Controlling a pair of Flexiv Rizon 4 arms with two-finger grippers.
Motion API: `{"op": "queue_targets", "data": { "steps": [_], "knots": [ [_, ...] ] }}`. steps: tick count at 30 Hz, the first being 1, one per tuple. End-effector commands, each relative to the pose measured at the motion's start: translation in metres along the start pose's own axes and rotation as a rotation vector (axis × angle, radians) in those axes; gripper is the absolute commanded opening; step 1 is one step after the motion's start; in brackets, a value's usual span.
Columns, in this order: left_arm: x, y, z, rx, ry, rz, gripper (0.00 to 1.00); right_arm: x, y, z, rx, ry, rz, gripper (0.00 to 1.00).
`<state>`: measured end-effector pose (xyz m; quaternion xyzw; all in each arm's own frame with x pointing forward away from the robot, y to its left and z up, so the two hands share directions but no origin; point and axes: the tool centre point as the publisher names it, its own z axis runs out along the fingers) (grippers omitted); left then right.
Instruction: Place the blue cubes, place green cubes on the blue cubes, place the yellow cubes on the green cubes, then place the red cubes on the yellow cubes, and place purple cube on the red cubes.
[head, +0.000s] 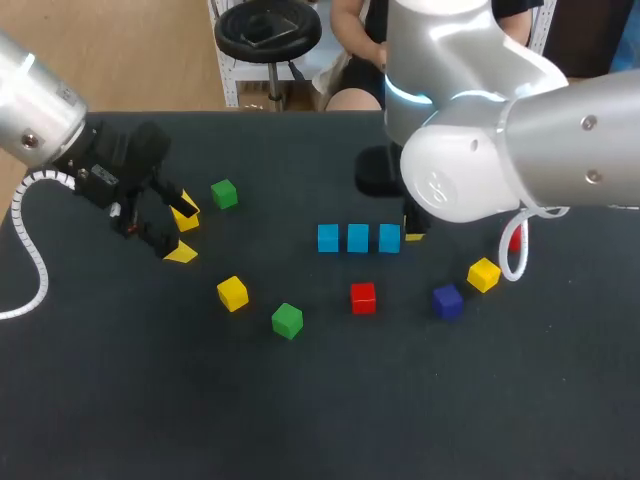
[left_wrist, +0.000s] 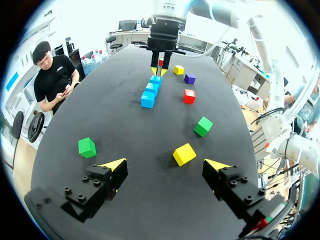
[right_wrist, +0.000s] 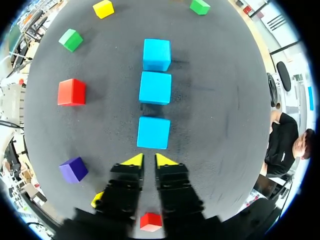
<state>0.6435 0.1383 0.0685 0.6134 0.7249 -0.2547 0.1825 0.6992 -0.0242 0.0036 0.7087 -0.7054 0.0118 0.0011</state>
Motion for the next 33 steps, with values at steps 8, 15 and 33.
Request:
{"op": "queue_targets", "data": {
  "steps": [8, 15, 33],
  "knots": [
    [0.001, 0.0, 0.0, -0.001, -0.002, 0.003, 1.0, -0.008, -0.01, 0.002, 0.0, -0.005, -0.012, 0.0],
    [0.001, 0.0, 0.0, -0.001, -0.002, 0.003, 1.0, -0.007, -0.01, 0.001, 0.003, -0.005, -0.013, 0.0],
    [0.001, 0.0, 0.0, -0.001, -0.002, 0.003, 1.0, 0.009, 0.019, -0.027, 0.011, -0.02, 0.012, 0.81]
  ]
}}
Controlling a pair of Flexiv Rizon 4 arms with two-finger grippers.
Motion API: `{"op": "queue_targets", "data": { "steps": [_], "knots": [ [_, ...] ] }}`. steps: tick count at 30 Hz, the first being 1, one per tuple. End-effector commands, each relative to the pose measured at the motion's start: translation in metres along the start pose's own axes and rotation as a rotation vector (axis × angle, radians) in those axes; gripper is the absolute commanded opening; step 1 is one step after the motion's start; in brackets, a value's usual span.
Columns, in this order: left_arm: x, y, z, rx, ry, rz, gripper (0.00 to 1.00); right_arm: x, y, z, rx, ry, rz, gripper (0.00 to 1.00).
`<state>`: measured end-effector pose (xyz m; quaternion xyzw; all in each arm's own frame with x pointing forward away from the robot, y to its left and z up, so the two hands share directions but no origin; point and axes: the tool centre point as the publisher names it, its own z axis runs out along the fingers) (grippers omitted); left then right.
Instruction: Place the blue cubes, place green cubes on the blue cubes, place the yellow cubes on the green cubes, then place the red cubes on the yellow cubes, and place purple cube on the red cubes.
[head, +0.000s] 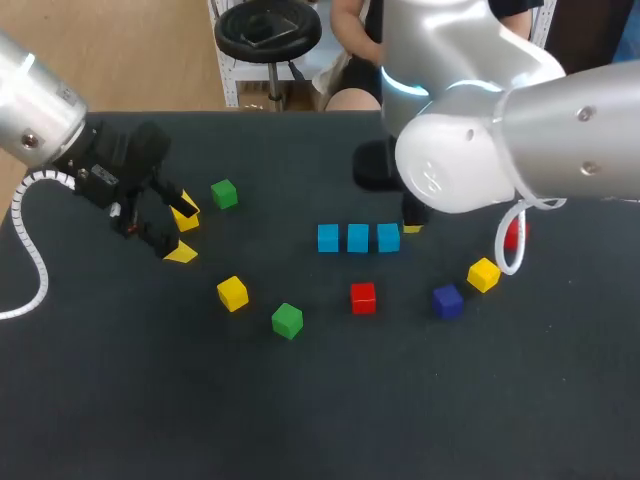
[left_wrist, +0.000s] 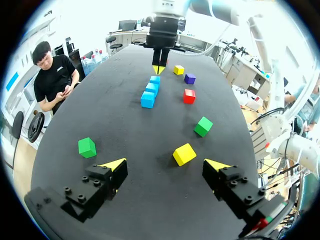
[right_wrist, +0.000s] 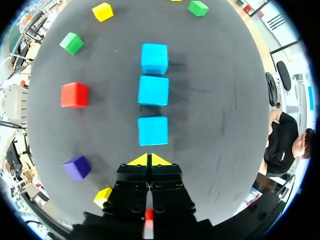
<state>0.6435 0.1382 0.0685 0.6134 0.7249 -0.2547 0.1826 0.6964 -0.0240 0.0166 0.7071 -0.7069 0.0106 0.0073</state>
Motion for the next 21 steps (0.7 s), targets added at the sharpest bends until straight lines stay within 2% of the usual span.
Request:
{"op": "queue_targets", "data": {
  "steps": [1, 8, 17, 21],
  "knots": [
    [0.001, 0.0, 0.0, -0.001, -0.002, 0.003, 1.0, 0.011, 0.019, -0.017, 0.022, -0.037, 0.014, 1.0],
    [0.001, 0.0, 0.0, -0.001, -0.002, 0.003, 1.0, 0.029, 0.039, -0.039, 0.037, -0.156, 0.055, 1.0],
    [0.001, 0.0, 0.0, -0.001, -0.002, 0.003, 1.0, 0.034, 0.064, -0.058, 0.05, -0.183, 0.063, 1.0],
    [0.001, 0.0, 0.0, -0.001, -0.002, 0.003, 1.0, 0.045, 0.074, -0.057, 0.052, -0.283, 0.093, 1.0]
  ]
}}
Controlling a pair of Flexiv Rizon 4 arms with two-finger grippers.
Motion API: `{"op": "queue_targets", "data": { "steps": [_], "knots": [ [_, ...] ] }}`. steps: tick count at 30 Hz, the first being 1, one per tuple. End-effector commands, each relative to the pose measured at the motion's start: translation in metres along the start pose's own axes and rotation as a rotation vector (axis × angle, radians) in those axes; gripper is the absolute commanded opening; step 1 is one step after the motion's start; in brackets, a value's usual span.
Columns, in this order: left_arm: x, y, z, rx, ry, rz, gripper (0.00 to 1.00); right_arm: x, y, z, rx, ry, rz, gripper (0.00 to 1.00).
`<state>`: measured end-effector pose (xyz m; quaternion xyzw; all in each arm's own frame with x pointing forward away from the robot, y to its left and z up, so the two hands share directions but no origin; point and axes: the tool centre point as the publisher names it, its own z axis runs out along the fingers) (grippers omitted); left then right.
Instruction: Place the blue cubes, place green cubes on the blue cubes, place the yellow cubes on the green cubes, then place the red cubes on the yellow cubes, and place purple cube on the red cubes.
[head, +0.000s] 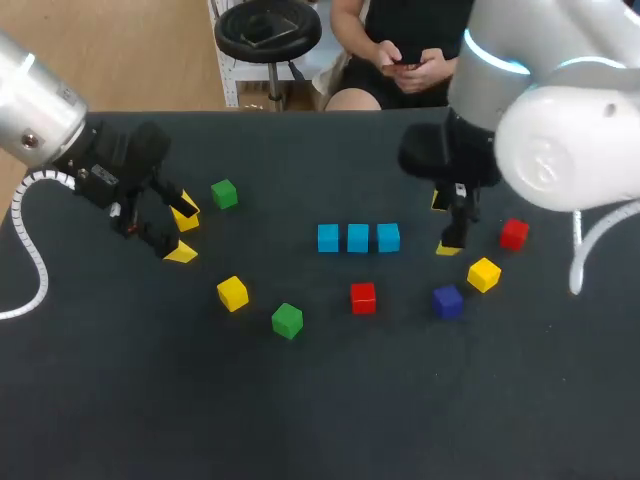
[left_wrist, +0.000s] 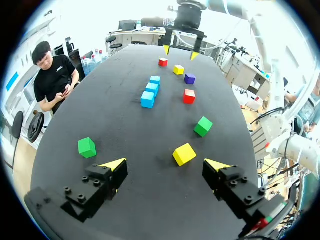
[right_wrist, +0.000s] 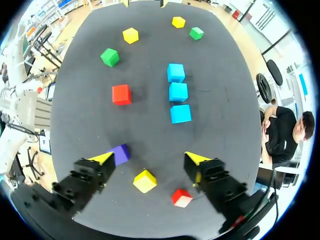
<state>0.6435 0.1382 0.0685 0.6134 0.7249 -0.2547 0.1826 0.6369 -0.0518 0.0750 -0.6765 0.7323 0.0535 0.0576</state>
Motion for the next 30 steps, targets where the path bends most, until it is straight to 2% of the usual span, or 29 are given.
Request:
{"op": "queue_targets", "data": {
  "steps": [1, 3, 6, 9, 12, 16, 22, 30],
  "knots": [
    [0.001, 0.0, 0.0, -0.001, -0.002, 0.003, 1.0, 0.019, 0.016, -0.003, 0.049, -0.114, 0.011, 1.0],
    [0.001, 0.0, 0.0, -0.001, -0.002, 0.003, 1.0, 0.023, 0.021, -0.004, 0.049, -0.111, 0.013, 1.0],
    [0.001, 0.0, 0.0, -0.001, -0.002, 0.003, 1.0, 0.033, 0.024, -0.003, 0.054, -0.165, 0.009, 1.0],
    [0.001, 0.0, 0.0, -0.001, -0.002, 0.003, 1.0, 0.047, 0.026, -0.002, 0.051, -0.267, -0.015, 1.0],
    [0.001, 0.0, 0.0, -0.001, -0.002, 0.003, 1.0, 0.058, 0.027, 0.001, 0.003, -0.356, -0.061, 1.0],
    [0.001, 0.0, 0.0, -0.001, -0.002, 0.003, 1.0, 0.071, 0.03, 0.008, -0.044, -0.365, -0.064, 1.0],
    [0.001, 0.0, 0.0, -0.001, -0.002, 0.003, 1.0, 0.092, 0.036, 0.011, -0.018, -0.439, -0.025, 1.0],
    [0.001, 0.0, 0.0, -0.001, -0.002, 0.003, 1.0, 0.107, 0.039, 0.012, -0.012, -0.459, -0.028, 1.0]
  ]
}}
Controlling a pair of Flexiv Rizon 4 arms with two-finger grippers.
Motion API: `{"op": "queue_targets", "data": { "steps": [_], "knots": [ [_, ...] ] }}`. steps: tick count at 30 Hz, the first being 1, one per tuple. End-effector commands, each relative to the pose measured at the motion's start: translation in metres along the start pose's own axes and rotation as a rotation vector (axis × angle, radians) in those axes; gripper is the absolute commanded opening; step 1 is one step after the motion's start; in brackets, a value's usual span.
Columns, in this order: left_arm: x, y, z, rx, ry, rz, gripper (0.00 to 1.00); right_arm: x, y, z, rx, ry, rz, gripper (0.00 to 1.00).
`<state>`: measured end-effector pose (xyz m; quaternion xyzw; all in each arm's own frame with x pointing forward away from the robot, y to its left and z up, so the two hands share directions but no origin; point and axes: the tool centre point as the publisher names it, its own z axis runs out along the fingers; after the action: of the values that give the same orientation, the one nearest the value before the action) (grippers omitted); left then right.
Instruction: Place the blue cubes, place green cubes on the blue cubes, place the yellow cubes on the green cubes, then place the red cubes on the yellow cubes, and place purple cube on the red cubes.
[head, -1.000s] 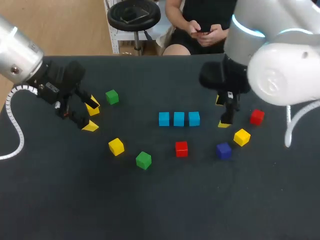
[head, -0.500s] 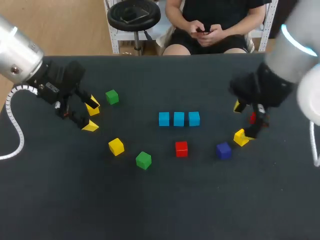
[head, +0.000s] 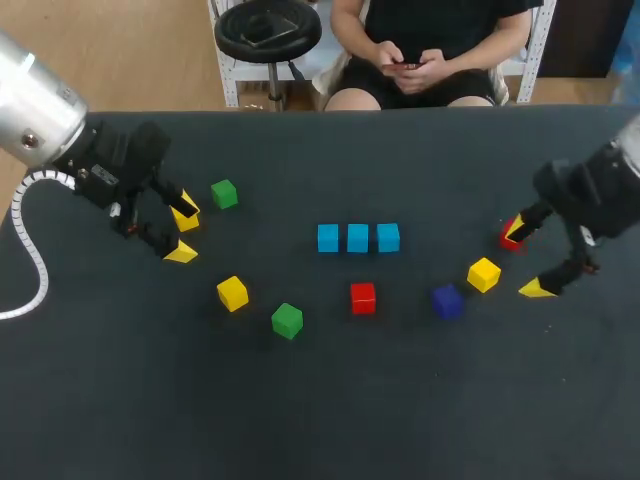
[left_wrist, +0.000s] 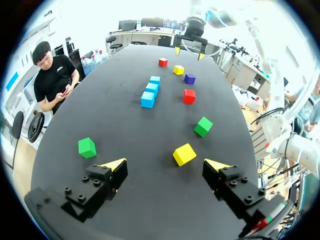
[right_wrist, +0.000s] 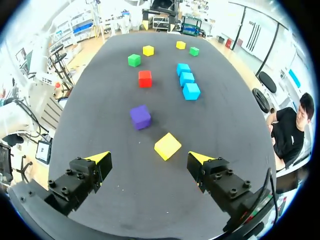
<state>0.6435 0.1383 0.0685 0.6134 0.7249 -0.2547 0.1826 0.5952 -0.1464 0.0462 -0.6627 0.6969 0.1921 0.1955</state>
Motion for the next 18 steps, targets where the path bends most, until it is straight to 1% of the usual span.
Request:
{"op": "queue_targets", "data": {
  "steps": [1, 18],
  "knots": [
    [0.001, 0.0, 0.0001, -0.001, -0.002, 0.003, 1.0, 0.0052, 0.0045, -0.0038, 0.007, -0.06, -0.005, 1.0],
    [0.001, 0.0, 0.0001, -0.001, -0.002, 0.003, 1.0, 0.0053, 0.0052, -0.0077, 0.014, -0.047, -0.022, 1.0]
  ]
}}
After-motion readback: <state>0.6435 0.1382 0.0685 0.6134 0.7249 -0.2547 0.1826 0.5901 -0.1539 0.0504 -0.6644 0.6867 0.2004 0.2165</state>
